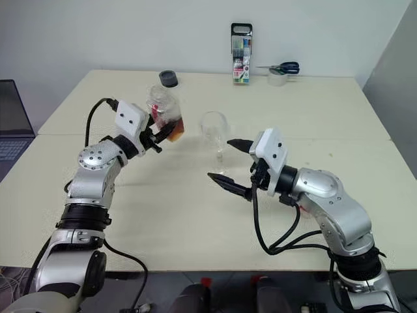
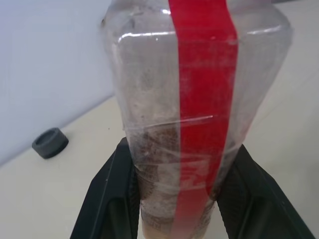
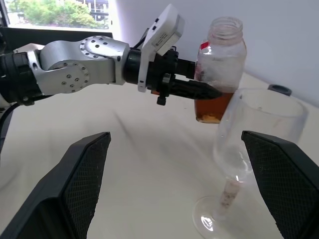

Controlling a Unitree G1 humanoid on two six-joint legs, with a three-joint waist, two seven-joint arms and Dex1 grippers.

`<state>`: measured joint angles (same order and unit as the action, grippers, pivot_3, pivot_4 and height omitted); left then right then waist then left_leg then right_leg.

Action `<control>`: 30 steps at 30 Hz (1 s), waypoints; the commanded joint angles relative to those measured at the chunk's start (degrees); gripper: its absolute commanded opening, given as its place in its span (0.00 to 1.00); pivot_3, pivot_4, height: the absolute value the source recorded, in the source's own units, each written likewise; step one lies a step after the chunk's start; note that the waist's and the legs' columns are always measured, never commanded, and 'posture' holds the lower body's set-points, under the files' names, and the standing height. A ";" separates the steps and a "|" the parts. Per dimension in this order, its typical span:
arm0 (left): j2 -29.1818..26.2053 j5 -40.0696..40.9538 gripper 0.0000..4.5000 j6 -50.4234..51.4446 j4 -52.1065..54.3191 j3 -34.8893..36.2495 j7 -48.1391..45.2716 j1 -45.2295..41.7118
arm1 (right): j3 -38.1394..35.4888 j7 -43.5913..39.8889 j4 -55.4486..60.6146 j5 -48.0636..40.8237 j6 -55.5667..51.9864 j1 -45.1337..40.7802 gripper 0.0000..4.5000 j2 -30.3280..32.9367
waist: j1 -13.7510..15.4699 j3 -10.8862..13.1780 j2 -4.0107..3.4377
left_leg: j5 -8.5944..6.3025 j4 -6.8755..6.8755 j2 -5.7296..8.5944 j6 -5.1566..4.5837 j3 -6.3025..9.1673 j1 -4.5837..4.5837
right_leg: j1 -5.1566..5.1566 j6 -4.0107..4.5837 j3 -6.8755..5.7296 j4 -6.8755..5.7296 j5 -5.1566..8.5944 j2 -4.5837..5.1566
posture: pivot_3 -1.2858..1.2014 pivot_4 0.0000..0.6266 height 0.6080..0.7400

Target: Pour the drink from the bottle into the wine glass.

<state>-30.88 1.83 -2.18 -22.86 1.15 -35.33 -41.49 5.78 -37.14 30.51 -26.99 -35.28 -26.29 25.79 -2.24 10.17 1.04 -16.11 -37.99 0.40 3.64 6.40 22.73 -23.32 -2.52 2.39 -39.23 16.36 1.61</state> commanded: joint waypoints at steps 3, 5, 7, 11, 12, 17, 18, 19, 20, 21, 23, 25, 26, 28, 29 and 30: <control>-2.99 -7.78 0.37 -11.24 -0.43 -2.96 3.42 -5.19 | -2.86 0.93 -1.73 -2.19 1.29 -1.10 1.00 -1.90 | 0.08 0.00 0.00 | -0.05 -0.01 0.01 -0.10 0.00 0.01 | 0.00 0.00 0.00 0.00 0.00 0.00 | 0.52 0.24 1.00; -3.46 -9.98 0.37 -14.83 -2.08 -3.92 4.71 -6.38 | -3.20 0.82 -2.91 -1.78 2.58 -0.80 1.00 -2.10 | 0.16 0.00 0.00 | -0.06 -0.01 0.02 -0.11 0.00 0.01 | 0.00 0.00 0.00 0.01 0.00 0.01 | 0.52 0.24 1.00; -3.57 -11.46 0.37 -17.34 -3.62 -4.67 5.46 -7.32 | -3.24 0.31 -3.43 -1.73 3.38 -0.44 1.00 -2.05 | 0.16 0.00 0.00 | -0.06 -0.01 0.03 -0.11 -0.02 0.01 | 0.00 0.00 0.01 0.03 0.00 0.02 | 0.52 0.24 1.00; -4.43 -15.33 0.37 -22.62 -7.00 -6.51 7.56 -8.88 | -3.15 0.28 -4.04 -1.35 4.34 -0.24 1.00 -2.02 | 0.13 0.00 0.00 | -0.08 0.00 0.04 -0.14 -0.02 0.01 | 0.00 0.00 0.01 0.02 0.00 0.01 | 0.52 0.24 1.00; -4.78 -16.56 0.37 -24.04 -7.75 -7.00 8.40 -9.29 | -3.18 0.42 -4.08 -1.26 4.47 -0.26 1.00 -2.05 | 0.13 0.00 0.00 | -0.08 -0.01 0.03 -0.14 -0.02 0.01 | 0.00 0.00 0.01 0.02 0.00 0.01 | 0.52 0.24 1.00; -6.16 -21.53 0.37 -29.60 -11.33 -8.74 12.66 -11.32 | -3.08 1.22 -4.11 -1.22 4.76 -0.37 1.00 -2.36 | 0.13 0.00 0.00 | -0.08 -0.01 0.03 -0.15 -0.01 0.02 | -0.01 0.00 0.00 0.01 0.00 0.01 | 0.52 0.24 1.00; -6.31 -22.18 0.37 -30.17 -12.17 -8.90 13.49 -11.73 | -2.98 1.34 -4.06 -1.22 4.74 -0.39 1.00 -2.40 | 0.14 0.00 0.00 | -0.09 -0.01 0.04 -0.15 0.00 0.03 | -0.01 0.00 0.00 0.01 0.00 0.01 | 0.52 0.24 1.00; -6.58 -23.20 0.37 -30.93 -13.06 -9.21 14.56 -12.19 | -2.89 1.41 -3.94 -1.24 4.68 -0.34 1.00 -2.42 | 0.15 0.00 0.00 | -0.09 -0.01 0.04 -0.16 0.00 0.03 | -0.01 0.00 0.00 0.01 0.00 0.01 | 0.52 0.24 1.00; -6.72 -23.83 0.37 -31.45 -13.83 -9.33 15.38 -12.53 | -2.82 1.49 -3.83 -1.25 4.62 -0.31 1.00 -2.46 | 0.16 0.00 0.00 | -0.08 -0.02 0.05 -0.15 0.00 0.03 | -0.01 0.00 0.00 0.00 0.00 0.02 | 0.52 0.24 1.00; -6.80 -24.27 0.37 -31.90 -14.46 -9.48 15.99 -12.83 | -2.79 1.53 -3.77 -1.25 4.59 -0.28 1.00 -2.48 | 0.15 0.00 0.00 | -0.09 -0.02 0.05 -0.16 0.00 0.03 | -0.01 0.00 0.00 0.01 0.00 0.02 | 0.52 0.24 1.00; -7.08 -25.65 0.37 -33.17 -15.36 -9.93 17.58 -13.51 | -2.73 1.63 -3.72 -1.23 4.54 -0.27 1.00 -2.56 | 0.13 0.00 0.00 | -0.09 -0.02 0.05 -0.16 -0.01 0.02 | -0.01 0.00 0.00 -0.01 0.00 0.02 | 0.52 0.24 1.00; -7.26 -27.10 0.37 -33.98 -16.25 -10.33 18.97 -14.19 | -2.68 1.74 -3.65 -1.26 4.49 -0.26 1.00 -2.65 | 0.11 0.00 0.00 | -0.09 -0.02 0.05 -0.16 -0.01 0.02 | -0.01 0.00 0.00 -0.02 0.00 0.02 | 0.52 0.24 1.00; -7.33 -27.66 0.37 -34.29 -16.71 -10.50 19.53 -14.48 | -2.65 1.77 -3.61 -1.29 4.48 -0.25 1.00 -2.69 | 0.10 0.00 0.00 | -0.09 -0.02 0.05 -0.16 -0.01 0.02 | -0.01 0.00 0.00 -0.02 0.00 0.02 | 0.52 0.24 1.00; -7.45 -29.12 0.37 -34.89 -17.73 -10.99 20.94 -15.27 | -2.55 1.84 -3.58 -1.22 4.49 -0.23 1.00 -2.78 | 0.05 0.00 0.00 | -0.09 -0.02 0.06 -0.16 -0.01 0.02 | -0.01 0.00 0.00 -0.04 0.00 0.02 | 0.52 0.24 1.00; -7.44 -29.71 0.37 -35.16 -18.21 -11.23 21.51 -15.68 | -2.49 1.87 -3.57 -1.11 4.54 -0.21 1.00 -2.78 | 0.01 0.00 0.00 | -0.09 -0.02 0.06 -0.16 -0.01 0.03 | -0.01 0.00 0.00 -0.05 0.00 0.02 | 0.52 0.24 1.00; -7.35 -30.11 0.37 -35.30 -18.64 -11.36 21.94 -16.04 | -2.45 1.93 -3.56 -0.98 4.59 -0.19 1.00 -2.77 | -0.01 0.00 0.00 | -0.09 -0.03 0.06 -0.16 0.00 0.03 | -0.02 0.00 -0.01 -0.06 0.00 0.02 | 0.52 0.24 1.00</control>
<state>-37.08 -27.79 -36.01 -42.31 -10.58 -15.47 -54.81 3.63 -35.64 25.43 -28.11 -31.77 -26.21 23.28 -2.24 10.17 1.04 -16.20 -38.02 0.47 3.48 6.40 22.75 -23.34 -2.52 2.38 -39.30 16.36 1.63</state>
